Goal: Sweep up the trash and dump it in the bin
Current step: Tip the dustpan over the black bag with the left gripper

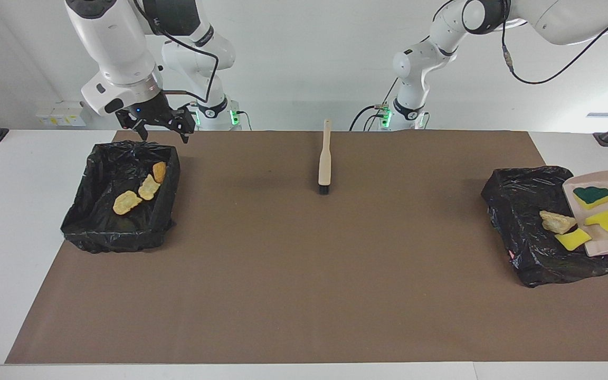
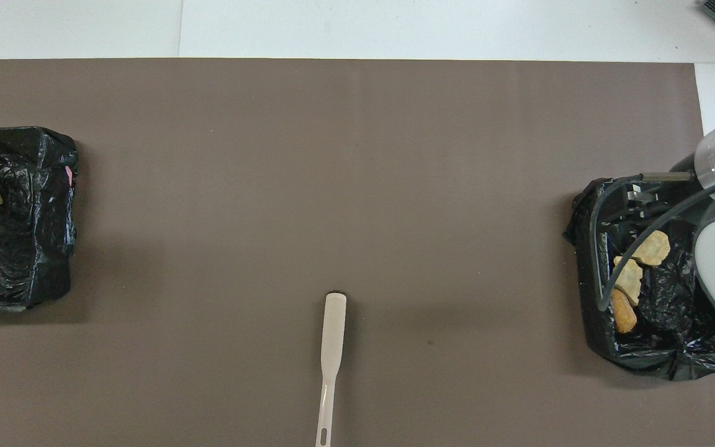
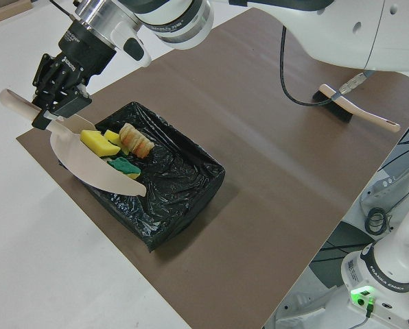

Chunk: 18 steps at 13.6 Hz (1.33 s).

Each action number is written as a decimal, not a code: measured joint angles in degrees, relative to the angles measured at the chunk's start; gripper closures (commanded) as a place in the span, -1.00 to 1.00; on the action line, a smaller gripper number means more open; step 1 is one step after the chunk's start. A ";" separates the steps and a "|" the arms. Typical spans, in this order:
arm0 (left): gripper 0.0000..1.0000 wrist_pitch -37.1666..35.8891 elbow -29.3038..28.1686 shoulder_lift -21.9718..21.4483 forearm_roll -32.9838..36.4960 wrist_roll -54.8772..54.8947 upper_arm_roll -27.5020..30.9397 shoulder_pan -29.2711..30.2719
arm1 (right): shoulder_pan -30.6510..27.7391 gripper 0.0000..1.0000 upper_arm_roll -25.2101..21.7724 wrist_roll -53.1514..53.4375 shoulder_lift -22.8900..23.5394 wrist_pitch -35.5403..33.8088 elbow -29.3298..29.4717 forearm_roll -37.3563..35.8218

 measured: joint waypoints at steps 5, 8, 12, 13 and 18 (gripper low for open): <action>1.00 0.17 -3.75 -8.80 3.50 -0.53 -0.02 -1.42 | 0.01 -1.00 0.03 2.84 -0.35 0.01 -0.32 -0.01; 1.00 0.18 -4.62 -10.83 3.62 -0.74 -0.07 -1.70 | 0.01 -1.00 0.03 2.86 -0.46 0.10 -0.47 -0.01; 1.00 -0.86 -7.56 -11.10 9.38 -6.55 -0.17 -5.35 | 0.00 -1.00 -0.04 2.86 -0.46 0.13 -0.59 -0.01; 1.00 -2.63 -9.38 -11.88 12.03 -9.81 -0.21 -7.13 | 0.00 -1.00 -0.04 2.86 -0.46 0.13 -0.60 0.00; 1.00 -11.79 -17.78 -16.52 18.85 -19.63 -0.48 -14.81 | -0.59 -1.00 -0.11 2.86 -0.46 1.04 -0.66 0.00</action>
